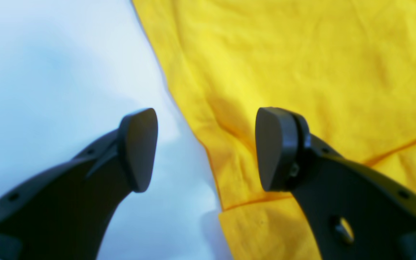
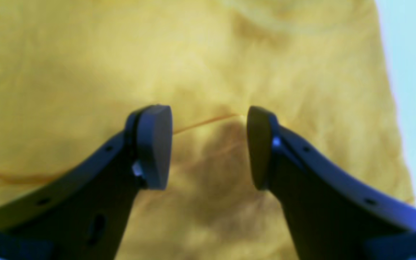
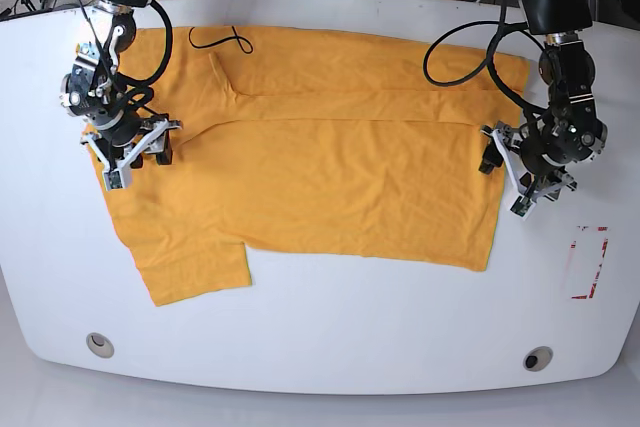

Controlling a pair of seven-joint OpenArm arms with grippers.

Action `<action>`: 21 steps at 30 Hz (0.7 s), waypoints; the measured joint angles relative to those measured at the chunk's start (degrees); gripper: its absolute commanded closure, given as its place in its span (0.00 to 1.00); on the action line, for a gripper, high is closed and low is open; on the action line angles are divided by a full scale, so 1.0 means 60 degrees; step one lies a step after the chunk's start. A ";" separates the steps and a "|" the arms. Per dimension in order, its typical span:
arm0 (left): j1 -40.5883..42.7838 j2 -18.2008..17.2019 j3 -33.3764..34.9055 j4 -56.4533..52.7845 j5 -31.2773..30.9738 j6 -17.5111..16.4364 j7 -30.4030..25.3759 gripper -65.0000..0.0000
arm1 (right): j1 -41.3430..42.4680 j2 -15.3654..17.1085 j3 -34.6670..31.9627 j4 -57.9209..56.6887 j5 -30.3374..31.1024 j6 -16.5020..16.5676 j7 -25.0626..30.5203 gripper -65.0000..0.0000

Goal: Fold the T-shirt properly
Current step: 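Open both grippers and slide them along the shirt's side edges toward the hem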

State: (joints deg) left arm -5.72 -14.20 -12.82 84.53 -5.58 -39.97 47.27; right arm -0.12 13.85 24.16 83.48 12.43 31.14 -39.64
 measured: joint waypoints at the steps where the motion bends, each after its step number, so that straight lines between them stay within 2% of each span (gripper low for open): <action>1: -0.0004 -0.0011 0.0004 -0.0007 -0.0004 0.0004 -0.0044 0.40 | 0.0135 0.0022 0.0033 -0.0390 -0.0004 0.0000 0.0062 0.51; 10: -0.0146 0.0000 0.0004 -0.0299 0.0004 0.0004 -0.0106 0.40 | 0.0412 0.0127 0.0098 -0.1293 0.0000 0.0000 0.0619 0.51; 13: -0.0189 -0.0051 0.0066 -0.0652 -0.0007 0.0000 -0.0353 0.40 | 0.0616 0.0178 0.0098 -0.1829 0.0175 0.0073 0.1126 0.51; 21: -0.0160 -0.0080 0.0066 -0.0820 -0.0018 0.0000 -0.0608 0.39 | 0.0845 0.0215 0.0091 -0.2116 0.0157 0.0069 0.1107 0.51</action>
State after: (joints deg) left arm -6.68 -14.68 -12.43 79.61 -5.69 -39.97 43.62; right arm 4.95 15.14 24.71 70.78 13.37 31.55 -32.99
